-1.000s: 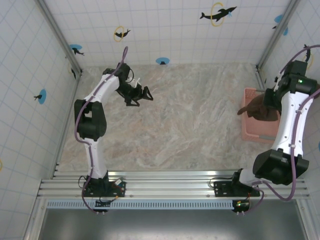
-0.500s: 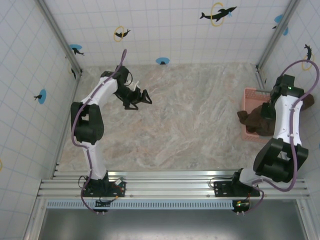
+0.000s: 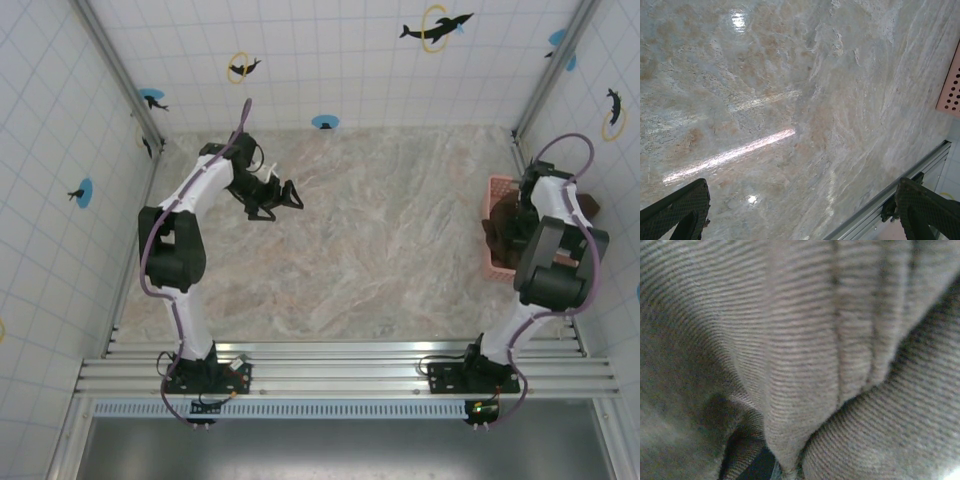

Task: Roll up the long pants

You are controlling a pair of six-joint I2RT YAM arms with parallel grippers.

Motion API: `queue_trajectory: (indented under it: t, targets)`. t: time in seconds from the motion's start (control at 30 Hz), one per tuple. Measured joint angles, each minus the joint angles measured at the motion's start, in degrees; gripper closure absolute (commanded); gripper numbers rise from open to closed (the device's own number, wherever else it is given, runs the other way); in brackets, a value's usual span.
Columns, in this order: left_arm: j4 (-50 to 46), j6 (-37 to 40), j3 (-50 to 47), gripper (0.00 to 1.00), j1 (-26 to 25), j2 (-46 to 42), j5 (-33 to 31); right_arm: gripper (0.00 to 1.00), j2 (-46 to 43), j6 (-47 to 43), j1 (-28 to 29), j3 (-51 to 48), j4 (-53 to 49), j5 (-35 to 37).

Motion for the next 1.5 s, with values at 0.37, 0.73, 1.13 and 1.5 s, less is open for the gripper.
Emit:
queue_trajectory:
  t: [0.37,0.73,1.13,1.5]
  targets:
    - [-0.5,3.2,-2.0,0.02,0.0,-2.0,-2.0,0.45,8.9,-0.9,4.0,6.0,-3.9,-1.3]
    - [-1.1,13.0,-2.7,0.02,1.4,-7.6,-9.2,0.02,-5.4,1.3,4.7,3.5,-2.5,-0.7]
    - [16.7,20.2,-20.1,0.03,8.4,-23.1,-18.1,0.02,-29.9,5.0,4.2,-3.9,2.5,1.8]
    - [51.3,23.6,-52.6,0.02,12.7,-32.8,-23.7,0.02,-43.0,5.0,13.2,-36.5,29.7,-6.4]
